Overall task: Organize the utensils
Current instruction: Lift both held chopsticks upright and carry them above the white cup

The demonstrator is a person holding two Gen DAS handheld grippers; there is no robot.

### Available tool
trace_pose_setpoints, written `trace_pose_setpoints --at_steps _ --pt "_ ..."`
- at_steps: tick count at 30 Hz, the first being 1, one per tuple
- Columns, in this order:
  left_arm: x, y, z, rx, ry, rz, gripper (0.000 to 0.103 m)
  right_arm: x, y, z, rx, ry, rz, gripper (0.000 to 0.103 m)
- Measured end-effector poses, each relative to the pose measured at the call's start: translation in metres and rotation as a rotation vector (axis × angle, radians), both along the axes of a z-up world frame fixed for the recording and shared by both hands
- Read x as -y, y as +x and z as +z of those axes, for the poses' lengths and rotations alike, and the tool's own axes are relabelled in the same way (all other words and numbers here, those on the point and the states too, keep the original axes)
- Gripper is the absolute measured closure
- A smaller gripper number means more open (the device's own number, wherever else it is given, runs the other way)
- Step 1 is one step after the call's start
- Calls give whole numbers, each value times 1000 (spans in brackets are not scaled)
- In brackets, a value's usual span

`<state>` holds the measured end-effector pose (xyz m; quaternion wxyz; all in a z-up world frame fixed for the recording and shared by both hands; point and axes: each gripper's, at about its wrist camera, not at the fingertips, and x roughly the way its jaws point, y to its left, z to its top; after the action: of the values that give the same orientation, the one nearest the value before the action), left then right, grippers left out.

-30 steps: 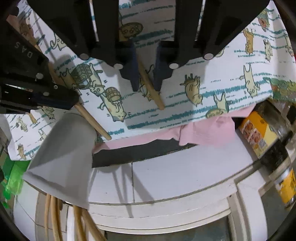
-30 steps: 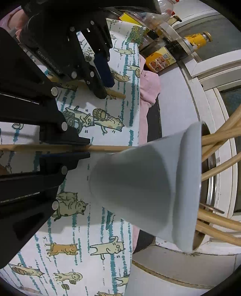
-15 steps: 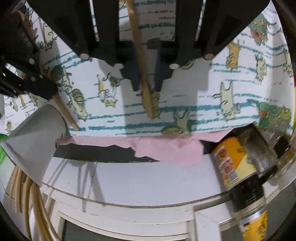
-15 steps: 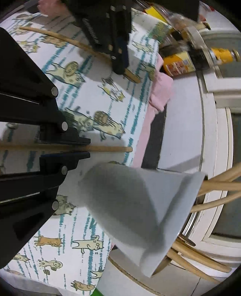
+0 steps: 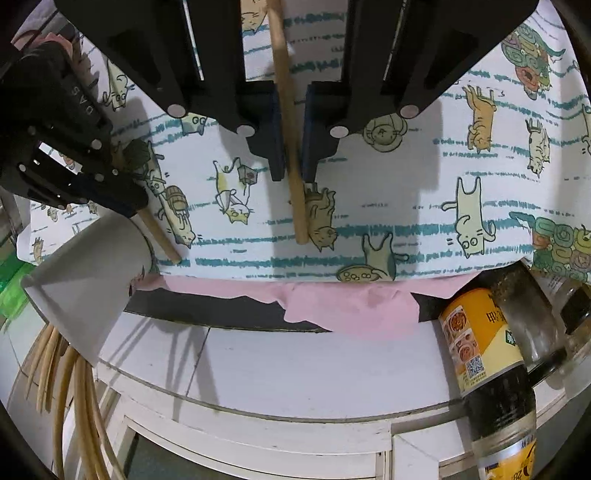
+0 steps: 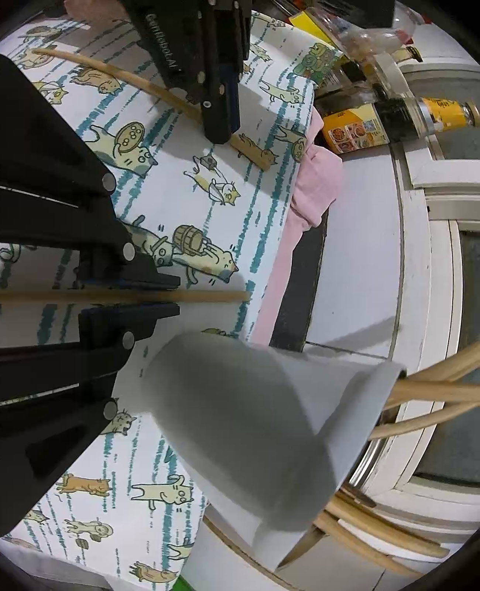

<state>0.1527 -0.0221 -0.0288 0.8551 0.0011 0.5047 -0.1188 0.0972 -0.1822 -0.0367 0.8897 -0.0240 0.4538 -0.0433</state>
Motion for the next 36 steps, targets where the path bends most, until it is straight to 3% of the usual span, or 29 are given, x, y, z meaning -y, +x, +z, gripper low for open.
trace_pose_setpoints --at_steps 4,6,8,12,16,21,25,36 --pt "-5 -3 7 18 -51 -5 96 -2 -12 13 56 70 50 95" --pt "-12 -6 14 38 -112 7 96 -3 -23 28 139 106 84 95" --pt "-18 -13 22 38 -178 1 96 2 -45 53 312 170 87 95" --pt "-21 -34 53 148 -129 5 96 10 -79 87 538 274 125 95" --pt "-18 -52 94 239 -143 -5 96 17 -102 101 661 322 138 95" --pt "-20 -76 138 349 -136 10 96 20 -119 113 722 383 171 95" --pt "-24 -88 161 416 -129 20 96 18 -126 122 735 357 172 95" --pt "-19 -107 201 617 -141 35 96 7 -142 188 875 246 208 95"
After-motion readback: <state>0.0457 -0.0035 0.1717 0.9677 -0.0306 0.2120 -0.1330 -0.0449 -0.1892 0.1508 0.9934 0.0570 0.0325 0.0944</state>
